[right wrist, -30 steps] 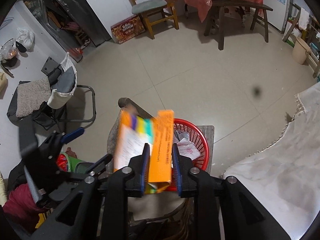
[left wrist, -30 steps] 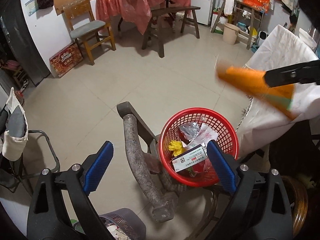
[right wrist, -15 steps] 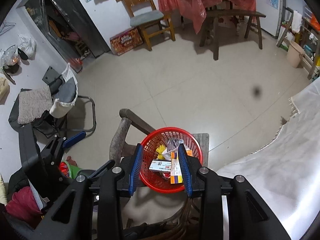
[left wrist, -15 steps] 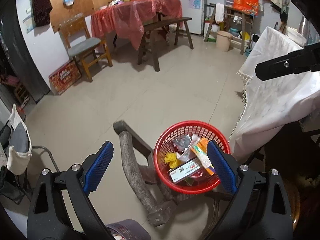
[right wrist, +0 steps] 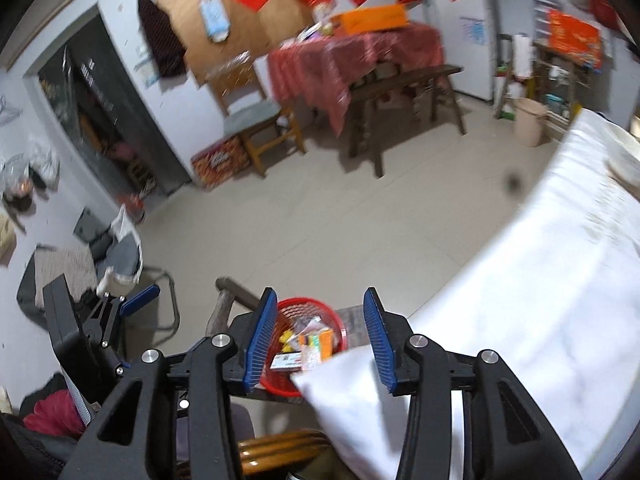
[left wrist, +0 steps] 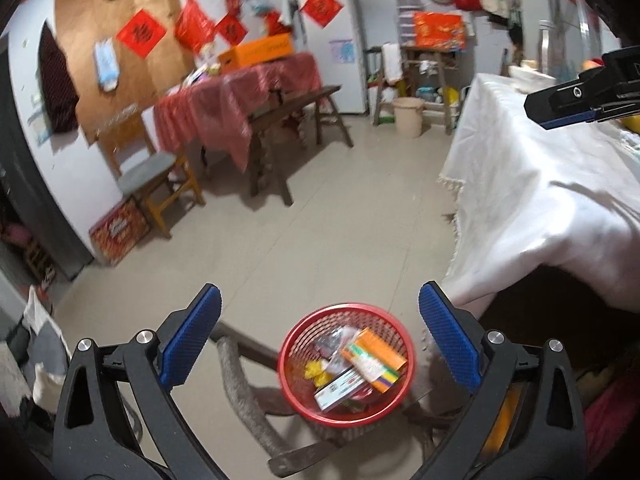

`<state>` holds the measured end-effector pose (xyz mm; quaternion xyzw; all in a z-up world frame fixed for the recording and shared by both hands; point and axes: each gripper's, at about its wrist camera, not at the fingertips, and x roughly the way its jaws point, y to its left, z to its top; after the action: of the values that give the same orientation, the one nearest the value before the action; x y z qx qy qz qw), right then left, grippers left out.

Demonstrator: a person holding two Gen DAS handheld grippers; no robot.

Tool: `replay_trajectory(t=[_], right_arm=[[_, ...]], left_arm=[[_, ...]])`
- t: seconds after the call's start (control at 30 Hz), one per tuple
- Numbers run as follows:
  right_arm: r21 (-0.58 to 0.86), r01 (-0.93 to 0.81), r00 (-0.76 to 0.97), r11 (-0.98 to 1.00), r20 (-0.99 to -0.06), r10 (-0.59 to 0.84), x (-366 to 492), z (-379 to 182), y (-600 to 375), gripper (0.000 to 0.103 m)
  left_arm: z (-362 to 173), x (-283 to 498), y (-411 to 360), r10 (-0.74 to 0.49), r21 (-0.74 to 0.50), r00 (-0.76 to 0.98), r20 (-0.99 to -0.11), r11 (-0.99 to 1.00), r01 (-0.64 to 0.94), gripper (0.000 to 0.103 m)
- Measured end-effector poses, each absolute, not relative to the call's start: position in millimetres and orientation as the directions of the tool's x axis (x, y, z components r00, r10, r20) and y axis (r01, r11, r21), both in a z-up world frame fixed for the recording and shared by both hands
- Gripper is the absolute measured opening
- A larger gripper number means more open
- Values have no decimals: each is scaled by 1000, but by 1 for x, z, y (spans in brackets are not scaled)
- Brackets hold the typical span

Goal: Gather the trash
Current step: 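Move both tools back over the table toward the mask and plastic bag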

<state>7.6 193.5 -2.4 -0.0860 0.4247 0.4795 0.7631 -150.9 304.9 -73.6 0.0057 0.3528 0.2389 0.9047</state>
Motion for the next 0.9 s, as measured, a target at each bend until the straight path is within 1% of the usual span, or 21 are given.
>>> replay_trajectory(t=[0.2, 0.4, 0.47, 0.57, 0.67, 0.8, 0.9], right_arm=[[317, -724, 283, 612, -673, 683, 33, 9, 105, 47], [366, -640, 378, 676, -617, 691, 50, 7, 22, 48], [377, -610, 411, 697, -601, 686, 54, 4, -5, 53], [394, -549, 477, 738, -578, 663, 60, -3, -56, 55], [415, -486, 524, 770, -566, 636, 68, -12, -95, 58], [463, -378, 583, 802, -554, 595, 88, -17, -157, 59], [426, -309, 661, 850, -546, 514, 99, -16, -195, 65]], left_arm=[[-50, -131, 257, 410, 217, 698, -587, 910, -353, 96], [-32, -111, 208, 359, 231, 744, -563, 933, -275, 96], [-27, -104, 194, 337, 225, 757, -560, 941, -252, 96], [-21, -94, 172, 303, 210, 771, -561, 952, -222, 96], [-20, -80, 152, 249, 168, 779, -575, 968, -186, 96], [-25, -48, 121, 163, 109, 762, -626, 987, -121, 96], [-31, -17, 98, 86, 59, 742, -664, 996, -63, 96]])
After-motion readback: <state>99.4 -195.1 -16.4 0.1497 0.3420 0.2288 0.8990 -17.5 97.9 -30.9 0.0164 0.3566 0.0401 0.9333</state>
